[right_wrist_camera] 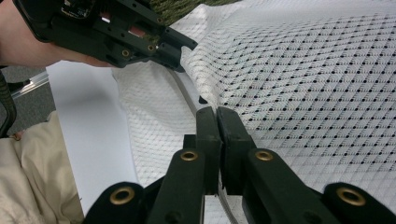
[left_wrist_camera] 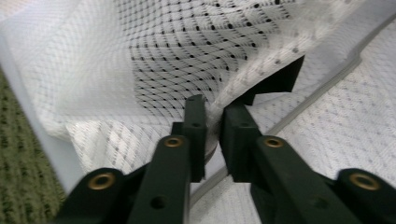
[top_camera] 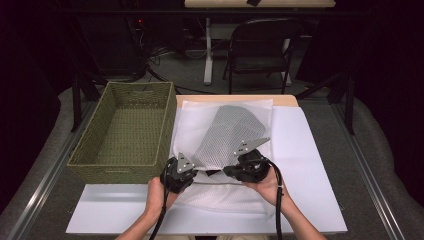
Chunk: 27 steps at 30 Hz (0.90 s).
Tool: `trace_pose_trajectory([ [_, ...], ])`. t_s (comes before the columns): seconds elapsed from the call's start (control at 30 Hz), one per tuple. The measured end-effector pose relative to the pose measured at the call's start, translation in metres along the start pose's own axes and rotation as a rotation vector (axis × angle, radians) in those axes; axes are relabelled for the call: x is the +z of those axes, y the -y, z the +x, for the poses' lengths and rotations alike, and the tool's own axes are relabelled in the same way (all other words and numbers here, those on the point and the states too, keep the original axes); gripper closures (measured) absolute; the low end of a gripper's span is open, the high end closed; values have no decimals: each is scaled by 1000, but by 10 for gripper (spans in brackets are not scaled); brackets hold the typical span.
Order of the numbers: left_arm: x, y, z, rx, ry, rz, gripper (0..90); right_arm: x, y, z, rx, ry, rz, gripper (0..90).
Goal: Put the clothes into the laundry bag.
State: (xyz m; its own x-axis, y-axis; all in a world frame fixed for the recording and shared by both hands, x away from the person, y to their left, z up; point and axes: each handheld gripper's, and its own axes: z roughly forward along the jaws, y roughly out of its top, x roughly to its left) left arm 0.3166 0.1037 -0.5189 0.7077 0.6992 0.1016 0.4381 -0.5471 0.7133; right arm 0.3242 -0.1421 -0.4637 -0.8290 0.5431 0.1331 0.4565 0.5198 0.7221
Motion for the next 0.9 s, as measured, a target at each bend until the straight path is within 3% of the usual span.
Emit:
trace_pose_trajectory([
  [0.27, -11, 3, -4, 43, 34, 3, 879, -1, 4, -3, 1, -11, 32, 881],
  [0.5, -17, 9, -7, 86, 62, 40, 879, 6, 8, -2, -15, -18, 88, 881],
  [0.77, -2, 15, -13, 114, 83, 109, 876, 22, 19, -9, -21, 11, 170, 881],
  [0.9, 5, 18, -14, 95, 87, 126, 875, 32, 24, -11, -23, 21, 207, 880],
])
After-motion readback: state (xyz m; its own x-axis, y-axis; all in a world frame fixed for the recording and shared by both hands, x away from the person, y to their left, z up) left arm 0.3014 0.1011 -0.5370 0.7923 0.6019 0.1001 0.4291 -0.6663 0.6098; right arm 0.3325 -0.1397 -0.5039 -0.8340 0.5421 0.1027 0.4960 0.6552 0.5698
